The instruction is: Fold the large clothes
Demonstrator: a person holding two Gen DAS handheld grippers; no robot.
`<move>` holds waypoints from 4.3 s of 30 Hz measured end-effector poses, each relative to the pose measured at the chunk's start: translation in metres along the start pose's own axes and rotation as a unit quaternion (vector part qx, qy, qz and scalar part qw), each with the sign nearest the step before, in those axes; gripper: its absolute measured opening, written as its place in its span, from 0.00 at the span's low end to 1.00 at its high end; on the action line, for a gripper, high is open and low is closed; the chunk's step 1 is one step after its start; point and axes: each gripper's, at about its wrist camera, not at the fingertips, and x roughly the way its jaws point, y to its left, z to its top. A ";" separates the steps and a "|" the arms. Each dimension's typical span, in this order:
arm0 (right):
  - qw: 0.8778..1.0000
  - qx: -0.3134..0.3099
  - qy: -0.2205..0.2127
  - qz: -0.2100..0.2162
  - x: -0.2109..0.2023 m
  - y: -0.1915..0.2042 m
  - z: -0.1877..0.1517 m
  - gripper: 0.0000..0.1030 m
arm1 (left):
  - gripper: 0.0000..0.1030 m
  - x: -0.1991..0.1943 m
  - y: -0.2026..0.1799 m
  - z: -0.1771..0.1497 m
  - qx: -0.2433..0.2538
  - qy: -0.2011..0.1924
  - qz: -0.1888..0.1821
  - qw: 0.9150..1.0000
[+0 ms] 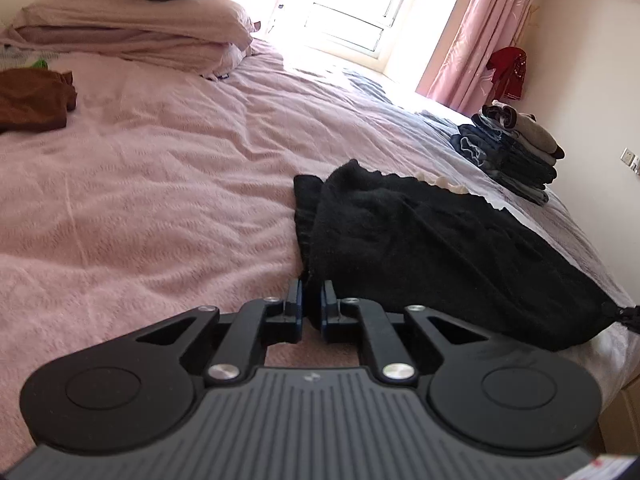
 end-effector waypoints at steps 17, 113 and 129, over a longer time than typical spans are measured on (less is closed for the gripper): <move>0.997 -0.064 0.019 -0.032 0.026 0.017 0.032 0.51 | 0.24 0.005 0.005 0.046 0.028 -0.003 0.005 1.000; 0.994 -0.029 0.078 -0.066 -0.022 0.070 -0.040 0.61 | 0.64 -0.023 -0.071 -0.022 -0.011 0.086 0.093 0.992; 0.982 0.139 0.107 0.067 0.079 -0.060 0.035 0.61 | 0.64 0.035 -0.026 0.035 -0.030 0.067 0.015 0.997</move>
